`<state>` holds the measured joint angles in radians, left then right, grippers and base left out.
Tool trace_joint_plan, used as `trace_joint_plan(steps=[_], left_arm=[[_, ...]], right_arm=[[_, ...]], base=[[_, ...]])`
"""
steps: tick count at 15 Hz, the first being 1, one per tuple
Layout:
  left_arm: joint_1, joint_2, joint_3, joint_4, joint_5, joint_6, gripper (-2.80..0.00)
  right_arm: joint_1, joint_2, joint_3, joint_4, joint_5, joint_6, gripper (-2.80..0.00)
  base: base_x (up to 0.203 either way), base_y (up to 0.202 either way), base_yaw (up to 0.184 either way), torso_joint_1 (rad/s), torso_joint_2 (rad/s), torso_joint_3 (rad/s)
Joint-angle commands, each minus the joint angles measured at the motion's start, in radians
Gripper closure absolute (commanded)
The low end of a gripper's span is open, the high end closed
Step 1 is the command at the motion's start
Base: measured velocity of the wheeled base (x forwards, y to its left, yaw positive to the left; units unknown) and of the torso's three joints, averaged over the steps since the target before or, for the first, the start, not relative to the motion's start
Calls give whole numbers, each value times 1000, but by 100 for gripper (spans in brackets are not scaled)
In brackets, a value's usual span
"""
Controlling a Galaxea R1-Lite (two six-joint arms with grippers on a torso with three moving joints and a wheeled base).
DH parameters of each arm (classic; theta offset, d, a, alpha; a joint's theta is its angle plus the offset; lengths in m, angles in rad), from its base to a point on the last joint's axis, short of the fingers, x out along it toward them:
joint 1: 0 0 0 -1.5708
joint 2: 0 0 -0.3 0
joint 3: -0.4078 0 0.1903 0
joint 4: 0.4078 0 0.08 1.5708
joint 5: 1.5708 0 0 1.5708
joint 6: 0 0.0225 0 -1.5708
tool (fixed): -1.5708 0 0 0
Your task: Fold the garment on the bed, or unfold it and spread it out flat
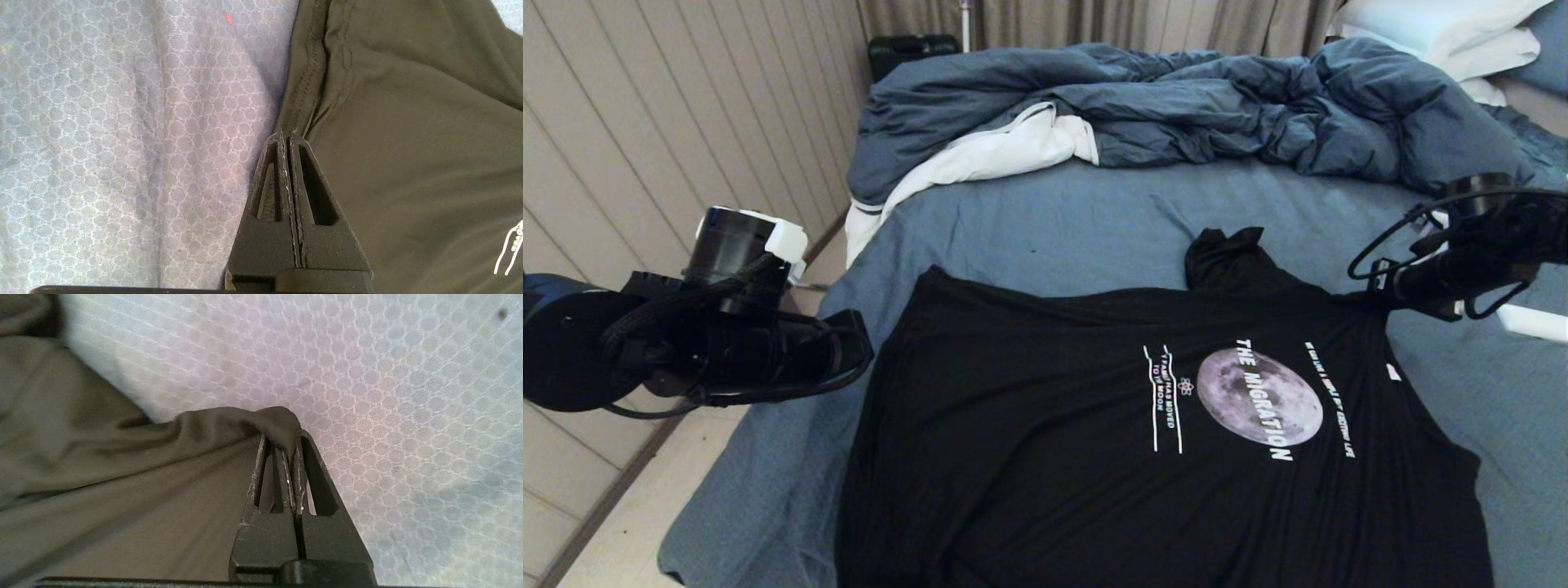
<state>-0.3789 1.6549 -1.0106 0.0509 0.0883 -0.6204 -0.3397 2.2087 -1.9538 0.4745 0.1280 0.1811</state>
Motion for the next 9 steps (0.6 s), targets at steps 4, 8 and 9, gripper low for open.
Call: trace_joint_plan(steps=[4, 8, 9], left_arm=[[0, 0, 0, 0, 1, -4, 0], [0, -3, -2, 1, 2, -4, 0], [0, -3, -2, 0, 2, -4, 0]], right_arm=[[11, 2, 10, 22, 1, 0, 0], [21, -4, 13, 67, 1, 0, -280], [21, -9, 13, 72, 1, 0, -280]], base=[[0, 0, 0, 0, 0, 0], [0, 0, 0, 0, 0, 0], [0, 0, 0, 0, 0, 0]])
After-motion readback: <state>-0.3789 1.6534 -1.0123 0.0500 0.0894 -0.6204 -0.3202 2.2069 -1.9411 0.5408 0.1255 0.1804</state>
